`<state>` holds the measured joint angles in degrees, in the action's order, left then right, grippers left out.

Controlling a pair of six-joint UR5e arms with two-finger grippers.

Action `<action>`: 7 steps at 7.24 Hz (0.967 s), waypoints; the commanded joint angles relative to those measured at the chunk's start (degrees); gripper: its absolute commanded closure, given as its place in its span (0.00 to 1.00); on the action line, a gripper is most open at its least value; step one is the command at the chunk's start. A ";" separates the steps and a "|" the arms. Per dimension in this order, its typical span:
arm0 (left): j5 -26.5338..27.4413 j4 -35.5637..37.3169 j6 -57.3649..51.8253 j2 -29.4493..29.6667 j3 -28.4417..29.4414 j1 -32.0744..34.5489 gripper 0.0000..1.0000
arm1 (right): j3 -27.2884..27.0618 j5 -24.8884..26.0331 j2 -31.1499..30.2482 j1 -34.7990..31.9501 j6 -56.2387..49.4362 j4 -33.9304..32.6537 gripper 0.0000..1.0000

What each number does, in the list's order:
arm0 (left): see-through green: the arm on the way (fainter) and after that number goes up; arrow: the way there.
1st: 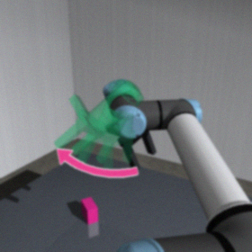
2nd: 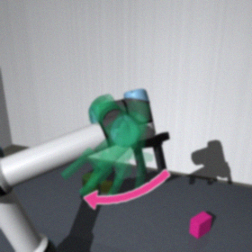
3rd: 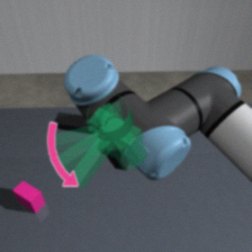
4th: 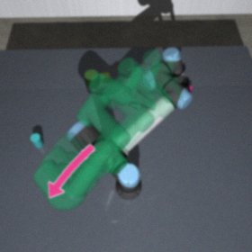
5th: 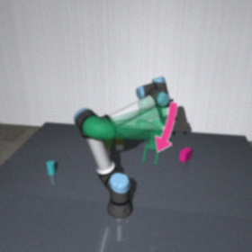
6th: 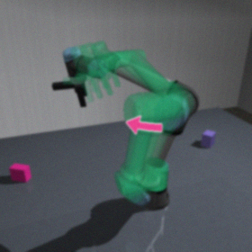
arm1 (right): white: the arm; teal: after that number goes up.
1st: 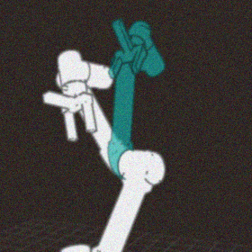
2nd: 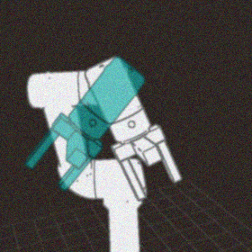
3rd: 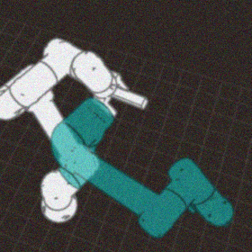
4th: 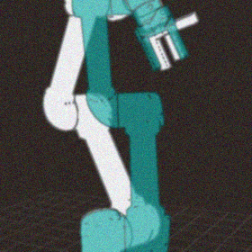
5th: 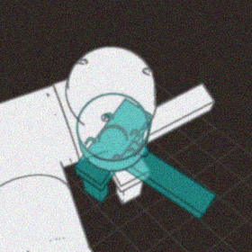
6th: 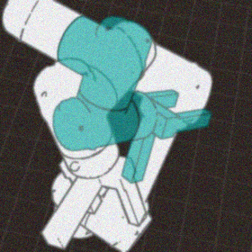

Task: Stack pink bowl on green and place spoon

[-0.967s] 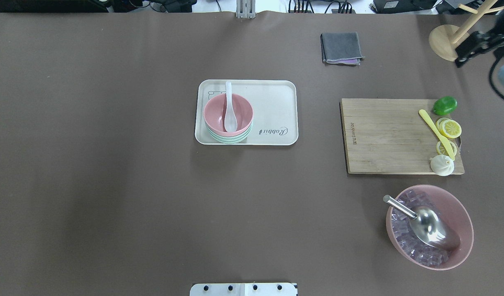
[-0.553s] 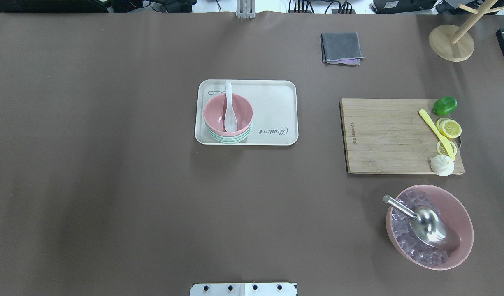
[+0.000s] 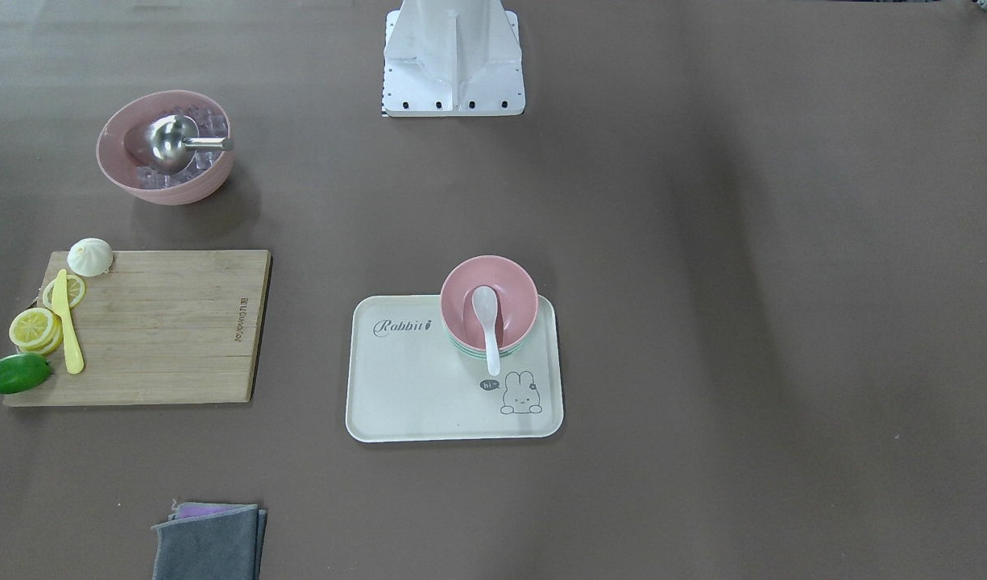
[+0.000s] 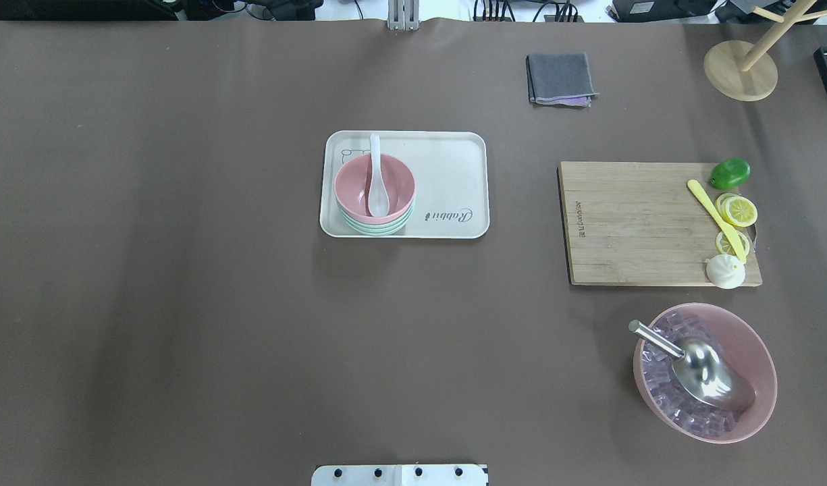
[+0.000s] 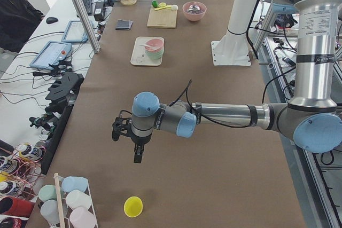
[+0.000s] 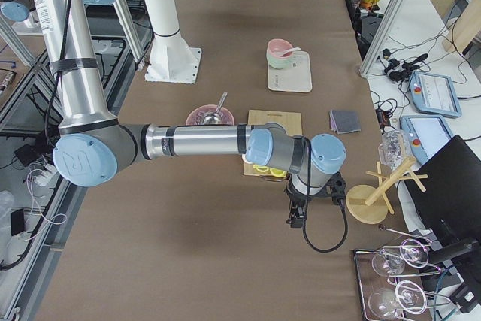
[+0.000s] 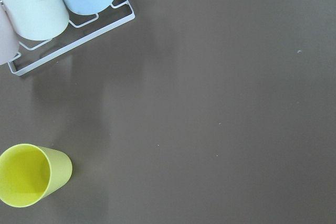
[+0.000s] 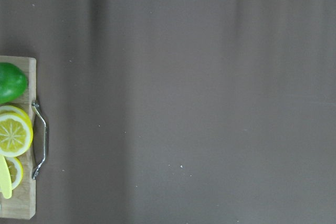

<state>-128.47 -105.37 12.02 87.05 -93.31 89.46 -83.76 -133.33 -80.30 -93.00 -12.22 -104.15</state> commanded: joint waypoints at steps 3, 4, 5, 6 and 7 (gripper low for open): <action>0.15 2.80 -0.24 -0.48 -0.21 0.01 0.02 | -0.08 -0.26 -5.05 -0.34 2.46 7.29 0.00; 0.15 3.58 -0.24 -0.22 -0.29 0.01 0.02 | -0.69 -0.35 -4.79 -0.43 2.73 7.29 0.00; 0.07 4.63 -0.24 0.13 -0.38 -0.08 0.02 | -1.57 -0.43 -4.17 -0.34 5.25 7.38 0.00; 0.07 4.73 -0.24 0.13 -0.38 -0.08 0.02 | -2.97 -0.44 -3.91 -0.25 8.15 7.38 0.00; 0.07 4.73 -0.24 0.13 -0.38 0.01 0.02 | -3.25 -0.44 -3.82 -0.08 8.96 7.38 0.00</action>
<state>-128.40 -100.82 11.78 87.14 -93.67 89.42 -86.22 -133.75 -84.34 -93.24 -5.12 -96.79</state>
